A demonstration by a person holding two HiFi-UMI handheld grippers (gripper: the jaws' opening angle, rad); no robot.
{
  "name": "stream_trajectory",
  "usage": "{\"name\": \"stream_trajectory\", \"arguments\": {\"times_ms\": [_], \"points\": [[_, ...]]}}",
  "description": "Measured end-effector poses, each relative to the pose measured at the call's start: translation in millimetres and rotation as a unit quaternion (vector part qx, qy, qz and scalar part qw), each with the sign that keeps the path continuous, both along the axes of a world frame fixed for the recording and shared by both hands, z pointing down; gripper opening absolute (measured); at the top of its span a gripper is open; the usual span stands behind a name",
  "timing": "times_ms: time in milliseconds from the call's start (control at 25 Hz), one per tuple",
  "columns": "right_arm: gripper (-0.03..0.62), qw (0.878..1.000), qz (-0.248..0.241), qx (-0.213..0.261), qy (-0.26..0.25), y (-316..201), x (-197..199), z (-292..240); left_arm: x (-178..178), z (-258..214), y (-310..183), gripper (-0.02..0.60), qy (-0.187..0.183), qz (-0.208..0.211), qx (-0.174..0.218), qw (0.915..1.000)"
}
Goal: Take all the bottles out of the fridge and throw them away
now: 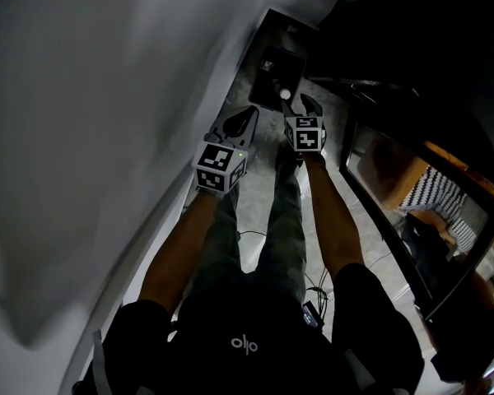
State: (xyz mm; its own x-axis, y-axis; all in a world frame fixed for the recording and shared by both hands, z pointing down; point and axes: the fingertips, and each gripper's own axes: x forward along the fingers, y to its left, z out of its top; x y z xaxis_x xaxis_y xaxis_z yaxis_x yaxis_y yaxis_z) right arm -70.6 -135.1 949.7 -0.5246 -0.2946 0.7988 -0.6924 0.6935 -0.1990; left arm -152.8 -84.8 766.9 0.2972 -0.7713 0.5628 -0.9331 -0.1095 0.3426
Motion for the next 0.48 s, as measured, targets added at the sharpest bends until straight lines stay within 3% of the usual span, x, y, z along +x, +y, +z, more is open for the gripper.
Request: {"name": "stream_trajectory", "arguments": {"times_ms": [240,480], "points": [[0.216,1.0,0.014,0.02,-0.016,-2.1,17.9,-58.6,1.4,-25.8,-1.9,0.0,-0.005,-0.007,0.005,0.9999],[0.183,0.997,0.023,0.05,-0.051,-2.2,53.4,-160.9,14.8,-89.9,-13.5,0.0,-0.019,-0.023,0.034,0.999]]}}
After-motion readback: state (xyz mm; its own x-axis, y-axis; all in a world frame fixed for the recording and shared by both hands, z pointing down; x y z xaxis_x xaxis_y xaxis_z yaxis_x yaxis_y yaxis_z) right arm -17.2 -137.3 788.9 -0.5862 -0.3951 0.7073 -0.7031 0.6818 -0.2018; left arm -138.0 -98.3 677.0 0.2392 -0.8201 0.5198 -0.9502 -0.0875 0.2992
